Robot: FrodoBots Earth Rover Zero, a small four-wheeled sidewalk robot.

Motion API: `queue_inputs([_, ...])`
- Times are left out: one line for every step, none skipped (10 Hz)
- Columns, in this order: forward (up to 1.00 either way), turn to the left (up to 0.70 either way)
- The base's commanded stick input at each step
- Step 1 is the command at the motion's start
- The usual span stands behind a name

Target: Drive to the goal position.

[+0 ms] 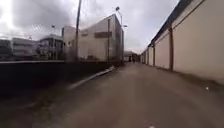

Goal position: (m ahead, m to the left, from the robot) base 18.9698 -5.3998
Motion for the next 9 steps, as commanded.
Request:
queue_inputs([0.7, -0.35])
queue_inputs([0.7, 0.07])
queue_inputs([0.7, 0.13])
queue_inputs([0.7, 0.11])
queue_inputs([0.7, 0.09])
queue_inputs([0.7, 0.1])
queue_inputs([0.7, 0.09])
queue_inputs([0.7, 0.09])
queue_inputs([0.7, 0.1])
